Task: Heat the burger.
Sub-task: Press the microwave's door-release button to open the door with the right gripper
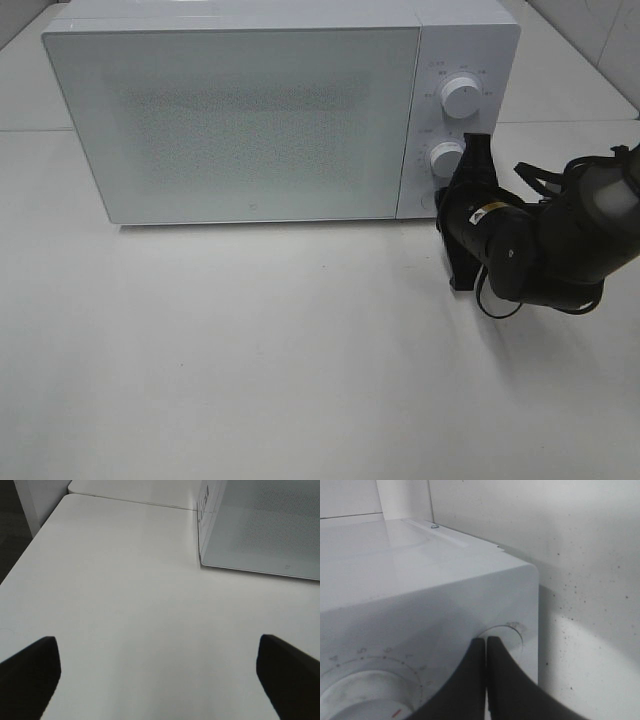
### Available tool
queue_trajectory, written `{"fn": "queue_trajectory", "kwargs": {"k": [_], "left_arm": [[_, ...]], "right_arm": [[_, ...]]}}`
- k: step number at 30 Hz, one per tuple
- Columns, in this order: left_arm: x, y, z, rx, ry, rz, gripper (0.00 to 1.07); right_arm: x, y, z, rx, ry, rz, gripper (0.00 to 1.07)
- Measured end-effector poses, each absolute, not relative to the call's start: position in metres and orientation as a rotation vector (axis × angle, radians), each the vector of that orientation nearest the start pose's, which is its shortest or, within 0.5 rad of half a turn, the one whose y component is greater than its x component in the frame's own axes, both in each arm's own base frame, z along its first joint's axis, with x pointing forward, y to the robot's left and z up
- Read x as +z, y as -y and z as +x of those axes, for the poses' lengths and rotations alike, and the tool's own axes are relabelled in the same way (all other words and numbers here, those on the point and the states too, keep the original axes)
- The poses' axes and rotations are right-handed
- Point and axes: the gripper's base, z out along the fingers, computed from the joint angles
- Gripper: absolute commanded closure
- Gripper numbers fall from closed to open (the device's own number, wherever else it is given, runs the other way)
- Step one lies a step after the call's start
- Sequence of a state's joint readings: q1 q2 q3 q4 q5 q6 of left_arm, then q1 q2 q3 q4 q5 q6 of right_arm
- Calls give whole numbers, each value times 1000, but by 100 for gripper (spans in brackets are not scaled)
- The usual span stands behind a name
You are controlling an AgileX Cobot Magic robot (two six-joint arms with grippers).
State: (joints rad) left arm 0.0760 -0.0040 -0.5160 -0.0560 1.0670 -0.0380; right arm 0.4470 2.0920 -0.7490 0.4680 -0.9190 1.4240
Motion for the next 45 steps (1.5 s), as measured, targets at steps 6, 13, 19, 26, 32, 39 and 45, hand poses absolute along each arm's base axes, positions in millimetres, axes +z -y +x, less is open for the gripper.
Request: {"fn": "queue_trajectory", "kwargs": {"k": [6, 13, 19, 26, 32, 39, 45], "left_arm": [[281, 5, -7, -43, -2026, -112, 6], [281, 5, -7, -43, -2026, -112, 6], [281, 5, -7, -43, -2026, -112, 6], [281, 5, -7, -43, -2026, -112, 6], [281, 5, -7, -43, -2026, -112, 6], [281, 5, -7, -43, -2026, -112, 6], [281, 5, -7, -43, -2026, -112, 6]], "right_arm": [[85, -122, 331, 1046, -1515, 1436, 107], [84, -125, 335, 1052, -1513, 1433, 107], [82, -126, 337, 1052, -1518, 1434, 107], [79, -126, 338, 1048, -1493, 1421, 107], [79, -127, 338, 1056, -1469, 1413, 107], [81, -130, 344, 1032, -1480, 1405, 107], [79, -129, 349, 1002, -1498, 1394, 107]]}}
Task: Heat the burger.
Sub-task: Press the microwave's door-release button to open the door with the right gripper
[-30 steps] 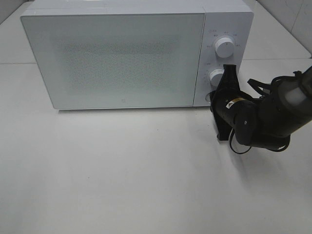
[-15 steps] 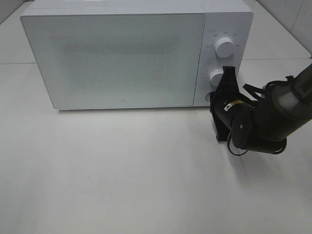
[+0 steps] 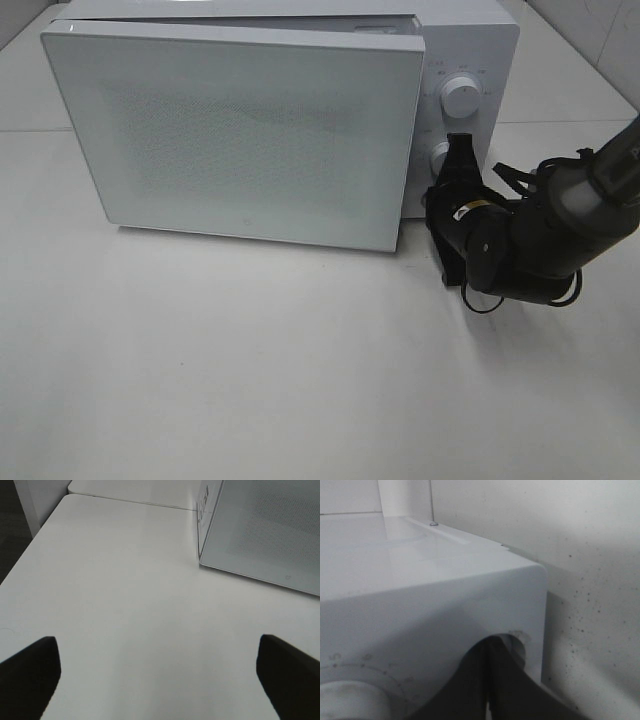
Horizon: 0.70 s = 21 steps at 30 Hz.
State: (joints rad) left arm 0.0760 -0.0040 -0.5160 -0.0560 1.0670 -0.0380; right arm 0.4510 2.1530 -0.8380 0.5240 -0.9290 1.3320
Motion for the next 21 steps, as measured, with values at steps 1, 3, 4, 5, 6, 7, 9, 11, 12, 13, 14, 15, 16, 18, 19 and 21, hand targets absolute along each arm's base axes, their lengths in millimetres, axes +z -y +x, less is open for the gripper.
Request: {"fn": "queue_trajectory", "kwargs": {"k": [1, 3, 4, 5, 6, 7, 9, 11, 12, 13, 14, 15, 16, 18, 19, 21], "left_arm": [[281, 5, -7, -43, -2026, -112, 6], [281, 5, -7, -43, -2026, -112, 6], [281, 5, -7, -43, -2026, -112, 6], [281, 5, -7, -43, -2026, -112, 6], [281, 5, -7, -43, -2026, -112, 6], [281, 5, -7, -43, -2026, -112, 6], [281, 5, -7, -43, -2026, -112, 6], [281, 5, -7, -43, -2026, -112, 6], [281, 5, -7, -43, -2026, -112, 6], [281, 5, -7, -43, -2026, -112, 6], [281, 5, -7, -43, -2026, -112, 6], [281, 5, -7, -43, -2026, -112, 6], [281, 5, -7, -43, -2026, -112, 6], [281, 5, -7, -43, -2026, -112, 6], [281, 5, -7, -43, -2026, -112, 6], [281, 5, -7, -43, -2026, -112, 6]], "right_arm": [[78, -128, 349, 1000, -1501, 1392, 107], [78, -128, 350, 999, -1502, 1391, 107], [78, -128, 350, 999, -1502, 1391, 107], [78, -128, 350, 999, -1502, 1391, 107], [78, -128, 350, 1000, -1503, 1390, 107], [78, -128, 350, 1000, -1503, 1390, 107], [78, -128, 350, 1001, -1502, 1391, 107], [78, -128, 349, 1000, -1503, 1391, 107], [77, -127, 349, 1005, -1502, 1391, 107], [77, -127, 349, 1005, -1502, 1391, 107], [77, -127, 349, 1005, -1504, 1393, 107], [77, -126, 348, 1016, -1514, 1386, 107], [77, -126, 348, 1016, -1514, 1386, 107], [78, -126, 346, 1028, -1525, 1365, 107], [78, -126, 346, 1028, -1525, 1365, 107], [78, -126, 344, 1038, -1525, 1356, 107]]}}
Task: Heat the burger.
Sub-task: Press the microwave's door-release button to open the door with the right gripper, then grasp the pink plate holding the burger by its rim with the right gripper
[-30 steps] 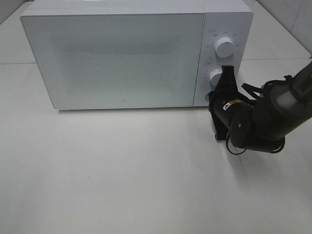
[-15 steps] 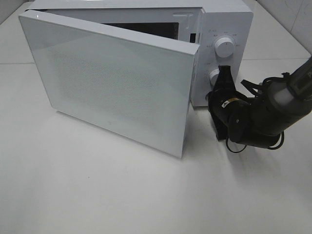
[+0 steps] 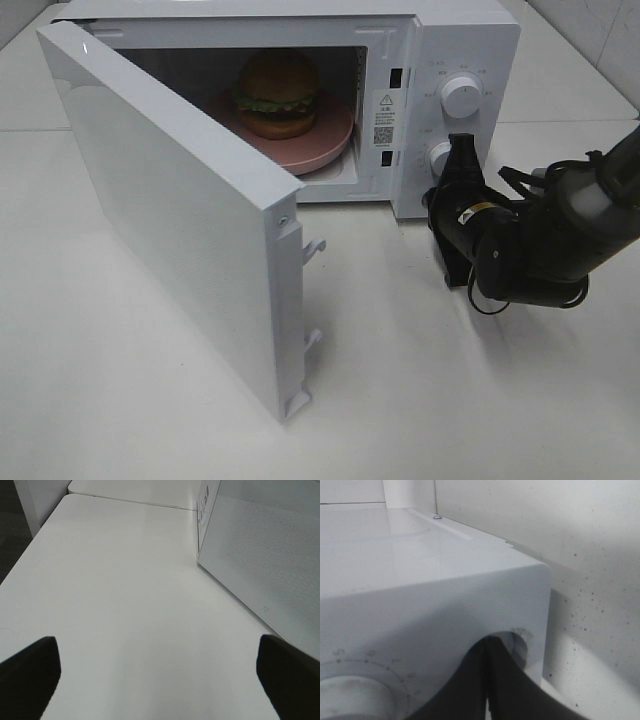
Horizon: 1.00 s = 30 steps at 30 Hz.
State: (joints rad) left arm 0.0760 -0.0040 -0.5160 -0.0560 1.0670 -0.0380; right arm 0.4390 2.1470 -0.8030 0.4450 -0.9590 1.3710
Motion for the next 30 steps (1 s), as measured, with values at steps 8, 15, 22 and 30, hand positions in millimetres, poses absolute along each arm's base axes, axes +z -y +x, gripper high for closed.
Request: {"fn": "queue_trajectory", "kwargs": {"k": [8, 15, 22, 30], "left_arm": [[281, 5, -7, -43, -2026, -112, 6], [281, 5, -7, -43, -2026, -112, 6], [281, 5, -7, -43, -2026, -112, 6], [281, 5, -7, -43, -2026, -112, 6]], "right_arm": [[81, -127, 329, 1104, -1504, 1365, 107], [100, -126, 314, 1179, -1527, 1301, 107], [110, -121, 298, 1198, -1559, 1284, 107], [128, -119, 277, 1184, -1688, 1228, 107]]}}
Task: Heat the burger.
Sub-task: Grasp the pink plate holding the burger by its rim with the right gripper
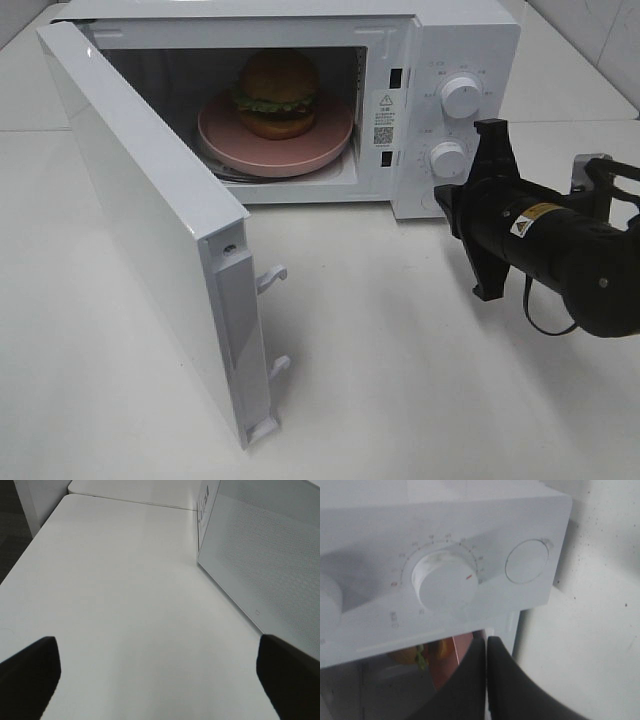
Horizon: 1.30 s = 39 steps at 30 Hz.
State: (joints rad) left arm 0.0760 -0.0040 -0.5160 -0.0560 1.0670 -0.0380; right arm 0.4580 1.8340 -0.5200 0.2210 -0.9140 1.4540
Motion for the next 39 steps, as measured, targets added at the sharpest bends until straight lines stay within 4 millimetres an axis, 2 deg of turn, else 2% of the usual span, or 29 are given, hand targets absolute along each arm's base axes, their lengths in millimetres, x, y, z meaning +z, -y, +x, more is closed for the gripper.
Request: {"fn": "queue_trajectory", "kwargs": {"k": [3, 5, 8, 12, 16, 21, 24, 25, 26, 29, 31, 33, 34, 35, 36, 38, 39], "left_arm": [[281, 5, -7, -43, -2026, -112, 6], [281, 5, -7, -43, -2026, -112, 6], [281, 5, -7, -43, -2026, -112, 6], [281, 5, -7, -43, -2026, -112, 6], [281, 5, -7, -43, -2026, -112, 6], [281, 5, -7, -43, -2026, -112, 6], [281, 5, -7, -43, -2026, -112, 6], [281, 5, -7, -43, -2026, -112, 6], [281, 5, -7, -43, -2026, -112, 6], [281, 5, -7, -43, -2026, -112, 6], [281, 5, -7, -43, -2026, -112, 6], [281, 5, -7, -43, -2026, -112, 6], [281, 5, -7, -43, -2026, -112, 6], [281, 5, -7, -43, -2026, -112, 6], [281, 5, -7, -43, -2026, -112, 6], [281, 5, -7, -43, -2026, -112, 6], [281, 5, -7, -43, -2026, -112, 6]], "right_arm": [[137, -122, 272, 1168, -1778, 1152, 107], [145, -125, 265, 1118, -1900, 1037, 107], [147, -125, 263, 1096, -1930, 1009, 107], [154, -123, 255, 964, -2062, 874, 107], [158, -121, 251, 897, -2117, 789, 107], [167, -117, 240, 726, -2238, 528, 107], [168, -116, 239, 705, -2256, 499, 107], [169, -115, 236, 653, -2301, 430, 107], [170, -115, 236, 600, -2352, 361, 107], [171, -116, 236, 576, -2372, 325, 107], [177, -118, 239, 484, -2455, 175, 107], [178, -118, 239, 460, -2481, 138, 106], [183, -120, 242, 416, -2512, 44, 106], [183, -120, 242, 416, -2512, 44, 106], [188, -122, 244, 375, -2541, -48, 106], [190, -122, 245, 360, -2550, -85, 106], [193, -123, 246, 328, -2573, -161, 105]]}}
